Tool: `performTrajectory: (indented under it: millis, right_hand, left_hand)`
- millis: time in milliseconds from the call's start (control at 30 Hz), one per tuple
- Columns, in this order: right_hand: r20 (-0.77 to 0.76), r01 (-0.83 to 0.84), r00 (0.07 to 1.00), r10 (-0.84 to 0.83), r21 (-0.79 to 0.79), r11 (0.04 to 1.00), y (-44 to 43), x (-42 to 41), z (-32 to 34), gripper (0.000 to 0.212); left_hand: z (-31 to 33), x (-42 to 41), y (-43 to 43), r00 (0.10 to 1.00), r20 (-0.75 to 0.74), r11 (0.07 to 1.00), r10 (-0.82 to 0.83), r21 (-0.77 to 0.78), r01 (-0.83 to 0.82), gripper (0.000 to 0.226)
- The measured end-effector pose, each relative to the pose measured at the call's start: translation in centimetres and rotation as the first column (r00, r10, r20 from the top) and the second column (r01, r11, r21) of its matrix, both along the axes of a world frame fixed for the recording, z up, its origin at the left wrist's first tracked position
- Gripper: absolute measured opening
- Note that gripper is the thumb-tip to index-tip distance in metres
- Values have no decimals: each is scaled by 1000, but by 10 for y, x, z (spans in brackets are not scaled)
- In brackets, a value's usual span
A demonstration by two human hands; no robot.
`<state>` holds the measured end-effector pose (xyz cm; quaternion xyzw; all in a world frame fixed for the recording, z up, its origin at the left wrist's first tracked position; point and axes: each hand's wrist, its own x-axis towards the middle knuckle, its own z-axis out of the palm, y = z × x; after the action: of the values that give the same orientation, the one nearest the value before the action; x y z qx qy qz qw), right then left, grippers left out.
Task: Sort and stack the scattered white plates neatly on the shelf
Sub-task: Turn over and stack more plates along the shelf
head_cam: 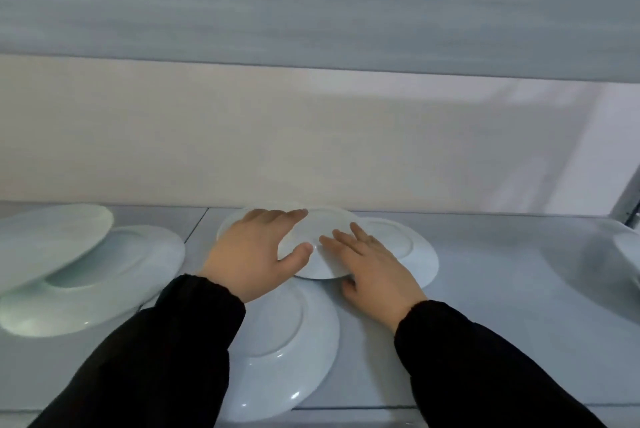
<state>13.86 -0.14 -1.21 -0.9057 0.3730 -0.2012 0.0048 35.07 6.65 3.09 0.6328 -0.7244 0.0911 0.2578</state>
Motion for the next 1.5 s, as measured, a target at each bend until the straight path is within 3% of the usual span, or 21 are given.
performTrajectory:
  millis: [267,567,633,767,867,933,1000,1100,1200,1300,1400,1500]
  right_hand:
    - [80,17,997,1,-220,975,-8,-2,-13,68]
    - [285,187,954,-93,-322,928,6,-19,2,60]
    - [364,244,922,-133,-277,929,8,-27,3,60]
    - [638,301,740,-213,-31,953,14,-56,10,45]
    - [781,401,486,-393,201,894,19,-89,17,26]
    - [825,431,331,-459,300,851,21,-114,20,31]
    - [836,461,275,-475,319,828,25,-142,21,37]
    - [768,497,273,-579,403,769,24,-186,19,41]
    - [660,515,363,-658,446,732,15,-218,14,42]
    - [583,529,421,-695,464,710,5,-236,11,40]
    - [484,600,491,-725,416,684,-2,-245,8,34]
    - [470,605,471,-747,445,661,-6,-248,4,45]
  left_hand:
    - [-13,8,-2,998,45,999,-45,-23,46,68]
    - [-17,13,2,992,-56,993,-112,-39,110,66]
    - [-16,14,5,987,-87,990,-133,-61,128,65]
    - [-16,18,8,979,-164,992,-117,-61,108,69]
    - [-18,20,7,980,-182,996,-83,-31,79,72]
    - [-20,22,5,985,-159,997,-74,-13,73,72]
    - [-20,23,3,988,-134,997,-79,-4,79,71]
    - [-18,23,5,992,-113,998,-53,21,55,72]
    - [-6,-1,13,997,-52,997,-64,-56,61,72]
    - [7,-56,19,983,28,967,-179,-178,181,67]
    - [6,-113,9,946,62,936,-317,-144,323,64]
    - [-5,-155,-6,923,108,922,-368,-84,378,63]
